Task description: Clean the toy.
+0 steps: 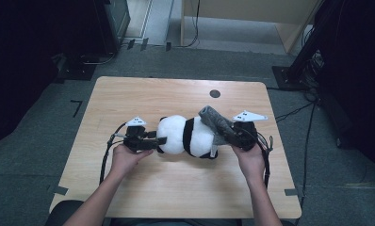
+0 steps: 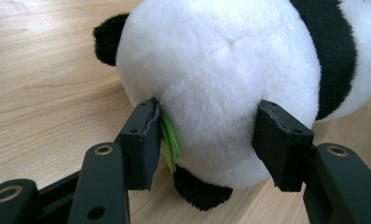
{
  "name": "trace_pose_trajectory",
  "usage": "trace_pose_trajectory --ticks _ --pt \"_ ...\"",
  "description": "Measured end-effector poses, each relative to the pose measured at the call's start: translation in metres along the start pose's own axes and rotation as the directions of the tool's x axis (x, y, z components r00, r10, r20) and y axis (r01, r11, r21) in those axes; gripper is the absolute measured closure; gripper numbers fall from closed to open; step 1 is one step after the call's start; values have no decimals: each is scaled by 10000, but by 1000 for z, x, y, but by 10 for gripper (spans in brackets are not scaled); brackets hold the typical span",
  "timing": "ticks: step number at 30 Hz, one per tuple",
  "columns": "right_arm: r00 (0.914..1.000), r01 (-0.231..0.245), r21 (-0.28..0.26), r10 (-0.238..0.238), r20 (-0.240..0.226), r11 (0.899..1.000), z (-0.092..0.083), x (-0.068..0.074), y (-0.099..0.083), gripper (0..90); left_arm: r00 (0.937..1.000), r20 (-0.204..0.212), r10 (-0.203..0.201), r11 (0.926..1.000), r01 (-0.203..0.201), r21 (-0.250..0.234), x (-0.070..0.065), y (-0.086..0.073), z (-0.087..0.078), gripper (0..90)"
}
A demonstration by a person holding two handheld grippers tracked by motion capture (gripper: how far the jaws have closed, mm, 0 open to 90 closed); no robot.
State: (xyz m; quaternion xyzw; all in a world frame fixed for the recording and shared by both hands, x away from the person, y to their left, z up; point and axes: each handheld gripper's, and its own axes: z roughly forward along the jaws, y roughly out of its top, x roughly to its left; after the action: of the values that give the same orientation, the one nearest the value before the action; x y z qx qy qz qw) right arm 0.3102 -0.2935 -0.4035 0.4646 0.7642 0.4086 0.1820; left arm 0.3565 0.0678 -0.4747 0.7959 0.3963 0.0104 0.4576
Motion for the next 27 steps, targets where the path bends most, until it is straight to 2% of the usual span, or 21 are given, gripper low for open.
trace_pose_trajectory --ticks 5,8,13,16,22,27 --pt "9980 -570 193 575 -246 9982 8 -8 -12 748 10000 24 -14 10000 14 -39 0 0 0 439" --pt "9986 -530 540 526 97 9971 12 -10 -18 749 10000 22 -33 10000 34 -31 0 1 0 439" --pt "9944 -1053 954 1056 27 9899 19 -13 -30 752 10000 36 -92 10000 92 12 0 1 1 439" --pt "9940 -1095 1455 1088 130 9833 28 -13 -38 753 9999 29 -121 9999 121 57 0 1 1 439" --pt "9924 -1209 1794 1234 -27 9763 40 -15 -46 754 9999 9 -127 9999 127 92 1 1 1 438" --pt "9849 -1583 2693 1714 -259 9500 56 -23 -57 752 10000 14 -88 9999 88 138 1 1 0 435"
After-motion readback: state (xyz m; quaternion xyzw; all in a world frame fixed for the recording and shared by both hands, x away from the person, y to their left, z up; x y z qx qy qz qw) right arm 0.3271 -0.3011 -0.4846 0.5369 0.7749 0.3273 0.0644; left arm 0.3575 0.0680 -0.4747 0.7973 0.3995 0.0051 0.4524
